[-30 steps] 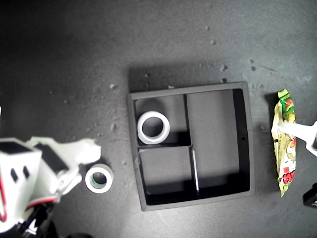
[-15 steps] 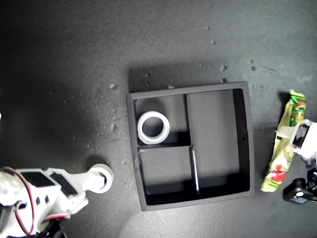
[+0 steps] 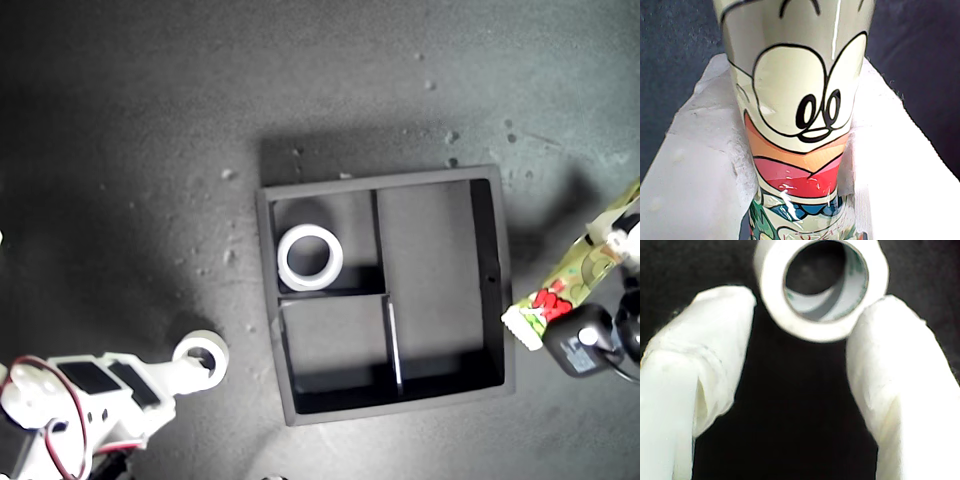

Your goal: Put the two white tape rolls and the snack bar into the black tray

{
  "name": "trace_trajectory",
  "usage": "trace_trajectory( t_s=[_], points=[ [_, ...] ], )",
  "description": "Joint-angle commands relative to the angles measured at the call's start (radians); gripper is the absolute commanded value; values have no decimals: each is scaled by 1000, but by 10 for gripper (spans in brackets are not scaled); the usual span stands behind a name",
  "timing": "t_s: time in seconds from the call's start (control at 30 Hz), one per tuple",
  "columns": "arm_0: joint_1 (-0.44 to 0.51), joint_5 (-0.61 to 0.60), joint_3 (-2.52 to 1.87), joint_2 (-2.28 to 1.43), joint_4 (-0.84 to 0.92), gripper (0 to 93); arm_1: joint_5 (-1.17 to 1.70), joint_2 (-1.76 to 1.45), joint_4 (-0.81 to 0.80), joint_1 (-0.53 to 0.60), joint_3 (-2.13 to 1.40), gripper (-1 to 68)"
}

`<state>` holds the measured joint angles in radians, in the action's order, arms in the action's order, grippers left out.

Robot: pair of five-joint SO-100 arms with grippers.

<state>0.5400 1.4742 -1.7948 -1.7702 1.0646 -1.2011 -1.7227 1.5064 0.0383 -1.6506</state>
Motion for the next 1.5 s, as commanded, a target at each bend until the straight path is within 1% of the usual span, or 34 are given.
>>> trace_trajectory(
  t_s=[0.0, 0.2, 0.37, 0.5, 0.67, 0.77, 1.07, 1.17, 1.3, 1.43, 1.47],
  points=[
    [20, 8, -12, -21, -21, 144, -71, -2, 41, 29, 129, -3],
    [20, -6, -54, -31, -66, 146, 408, 0, 11, -8, 127, -3],
    [29, -15, -61, 2, -110, 147, 824, 8, -144, -8, 216, -3],
    [29, -6, -74, 25, -141, 147, 1003, 61, -244, -6, 327, -3],
    [48, 12, -83, 41, -173, 144, 1072, 189, -270, -9, 460, -3],
    [54, 21, -98, 48, -183, 144, 1083, 230, -291, -11, 468, -3],
    [40, 37, -238, 48, -350, 147, 1089, 236, -428, -2, 327, -3],
    [26, 29, -256, 52, -380, 147, 1091, 244, -446, 3, 304, -3],
    [17, 18, -253, 64, -385, 145, 1085, 245, -471, 9, 273, -3],
    [6, 46, -249, 126, -385, 134, 1081, 247, -537, 14, 221, 1],
    [3, 52, -241, 149, -385, 126, 1080, 247, -552, 14, 207, 32]
  ],
)
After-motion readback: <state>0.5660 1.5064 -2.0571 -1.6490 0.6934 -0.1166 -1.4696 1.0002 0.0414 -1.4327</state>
